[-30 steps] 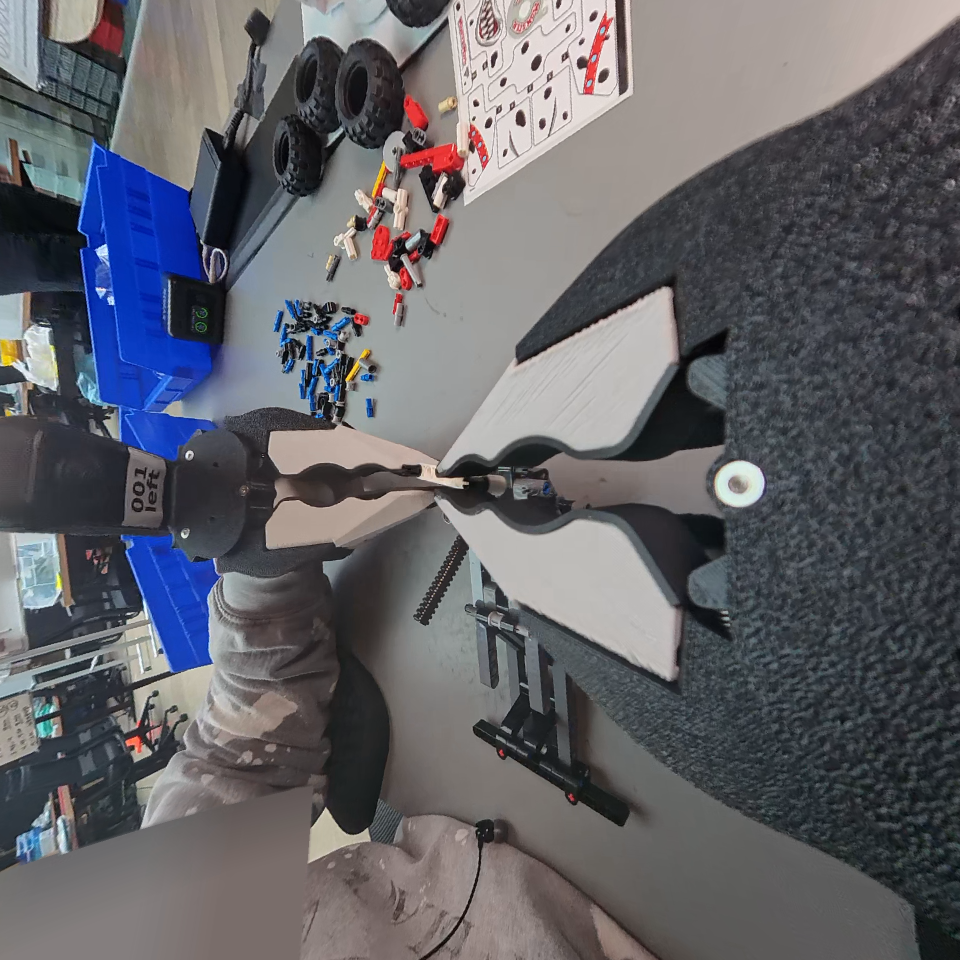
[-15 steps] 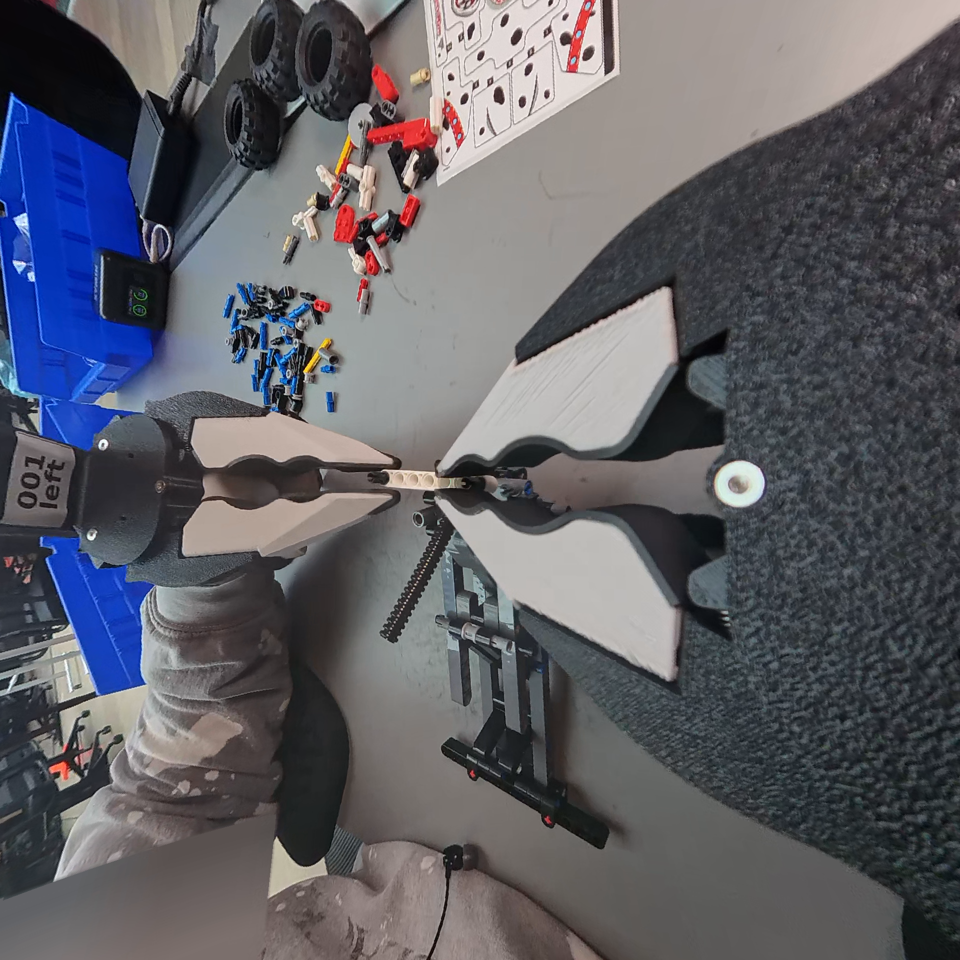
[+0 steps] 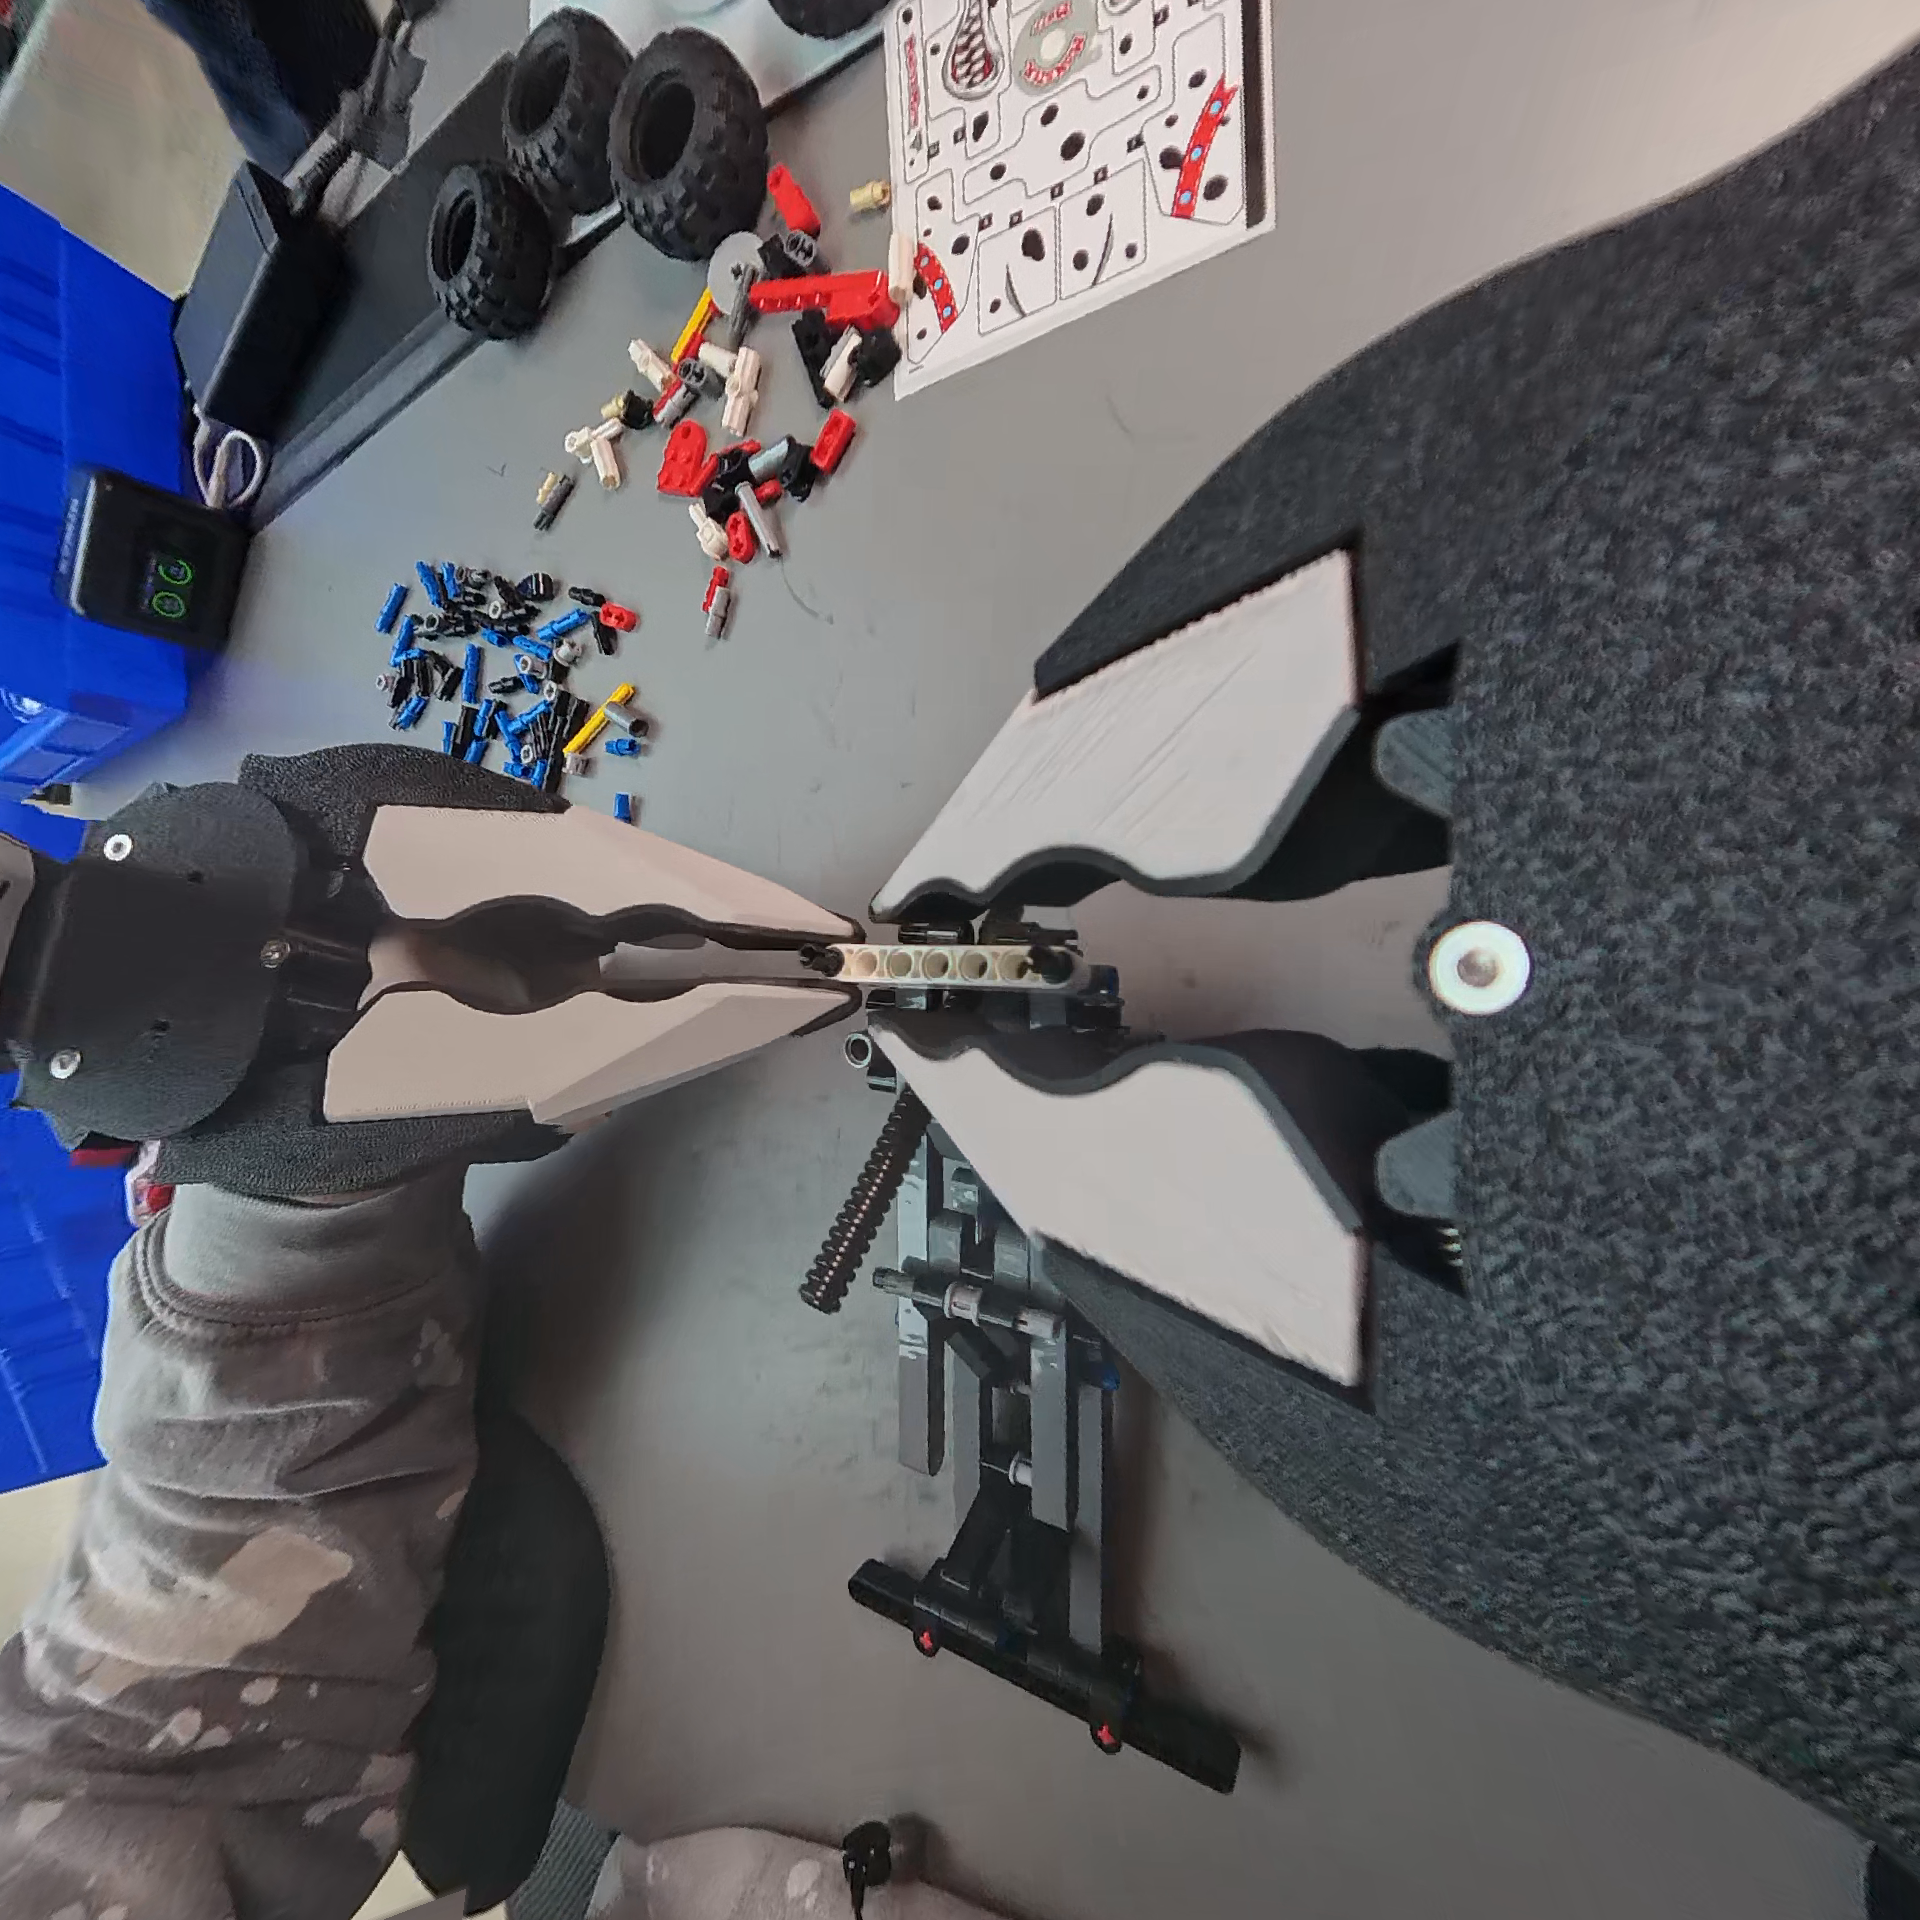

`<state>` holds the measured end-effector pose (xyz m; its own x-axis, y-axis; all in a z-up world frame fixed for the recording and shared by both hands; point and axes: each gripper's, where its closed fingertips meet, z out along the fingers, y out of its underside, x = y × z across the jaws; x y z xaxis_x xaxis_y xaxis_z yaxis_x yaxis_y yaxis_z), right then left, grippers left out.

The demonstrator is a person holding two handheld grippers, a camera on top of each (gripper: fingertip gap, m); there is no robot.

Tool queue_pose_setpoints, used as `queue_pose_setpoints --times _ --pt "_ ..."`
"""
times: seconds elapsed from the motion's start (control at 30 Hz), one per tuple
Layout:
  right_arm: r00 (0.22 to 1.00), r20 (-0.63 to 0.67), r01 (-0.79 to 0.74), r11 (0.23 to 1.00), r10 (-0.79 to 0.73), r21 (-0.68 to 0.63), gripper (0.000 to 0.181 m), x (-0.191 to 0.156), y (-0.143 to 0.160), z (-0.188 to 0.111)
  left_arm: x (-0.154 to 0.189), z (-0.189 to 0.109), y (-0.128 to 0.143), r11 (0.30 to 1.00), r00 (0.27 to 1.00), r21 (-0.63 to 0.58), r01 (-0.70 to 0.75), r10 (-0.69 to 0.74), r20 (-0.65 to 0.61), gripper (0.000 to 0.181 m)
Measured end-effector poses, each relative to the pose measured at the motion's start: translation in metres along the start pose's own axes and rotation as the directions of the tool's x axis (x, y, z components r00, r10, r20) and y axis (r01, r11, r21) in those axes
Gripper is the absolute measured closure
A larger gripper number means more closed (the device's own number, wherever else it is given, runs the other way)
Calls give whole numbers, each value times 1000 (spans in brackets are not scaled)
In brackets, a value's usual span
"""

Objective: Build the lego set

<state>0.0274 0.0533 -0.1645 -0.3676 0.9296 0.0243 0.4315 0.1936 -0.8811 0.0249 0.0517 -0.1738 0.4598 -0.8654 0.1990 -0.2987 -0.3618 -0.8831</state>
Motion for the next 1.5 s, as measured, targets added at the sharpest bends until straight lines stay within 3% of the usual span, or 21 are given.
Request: queue_pose_setpoints --times 0.07,0.5,1.13,1.5 --pt "1000 -3 -13 1000 13 -25 174 0 2 6 0 1 0 1000 1000 -4 -7 7 2 172" --pt "998 -26 -67 986 63 -153 175 4 4 10 0 0 12 998 1000 -65 -16 18 22 169" --pt "990 114 -33 909 88 -415 175 -7 10 7 5 6 13 996 997 -64 -54 57 48 176" --pt "975 106 -144 916 197 -373 175 -12 9 4 11 4 22 995 1000 -102 -14 14 -3 163"
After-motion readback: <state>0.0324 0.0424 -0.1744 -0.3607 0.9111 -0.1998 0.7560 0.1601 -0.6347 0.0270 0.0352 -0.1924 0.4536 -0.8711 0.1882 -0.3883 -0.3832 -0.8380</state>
